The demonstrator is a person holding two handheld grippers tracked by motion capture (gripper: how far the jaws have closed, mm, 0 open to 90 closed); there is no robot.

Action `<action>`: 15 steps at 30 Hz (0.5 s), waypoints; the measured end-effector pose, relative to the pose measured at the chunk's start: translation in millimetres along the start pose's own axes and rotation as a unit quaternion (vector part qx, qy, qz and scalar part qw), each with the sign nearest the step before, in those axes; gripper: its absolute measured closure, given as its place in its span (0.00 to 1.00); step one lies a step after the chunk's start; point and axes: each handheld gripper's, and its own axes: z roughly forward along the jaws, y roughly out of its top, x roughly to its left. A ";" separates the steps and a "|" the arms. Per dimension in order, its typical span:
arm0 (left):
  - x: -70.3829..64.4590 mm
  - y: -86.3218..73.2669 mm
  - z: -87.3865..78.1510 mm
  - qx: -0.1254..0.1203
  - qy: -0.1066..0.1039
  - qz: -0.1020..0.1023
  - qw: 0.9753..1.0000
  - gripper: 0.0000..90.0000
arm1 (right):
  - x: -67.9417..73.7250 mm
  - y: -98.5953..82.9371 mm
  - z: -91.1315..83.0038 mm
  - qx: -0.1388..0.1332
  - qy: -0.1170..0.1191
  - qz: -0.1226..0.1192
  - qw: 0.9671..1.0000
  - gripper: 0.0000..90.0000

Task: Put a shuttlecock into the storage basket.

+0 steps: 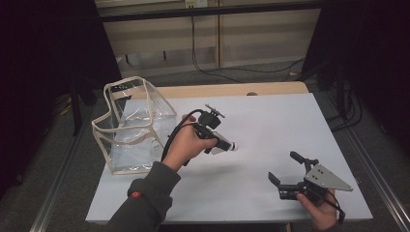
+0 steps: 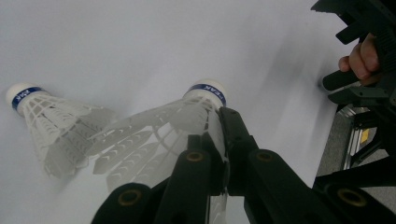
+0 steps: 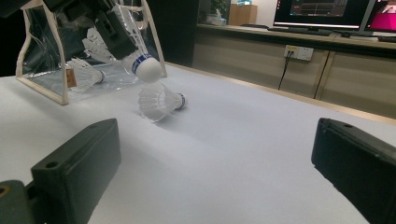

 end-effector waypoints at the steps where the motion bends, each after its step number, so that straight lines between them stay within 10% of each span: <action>1: -0.6 0.6 -1.3 0.001 0.001 -0.002 1.000 0.99 | 0.0 0.0 -0.3 -0.001 -0.001 0.001 1.000 0.02; 15: -1.3 4.9 -21.4 0.013 0.007 -0.009 1.000 1.00 | -0.7 -0.5 -5.8 0.001 -0.006 -0.002 1.000 0.02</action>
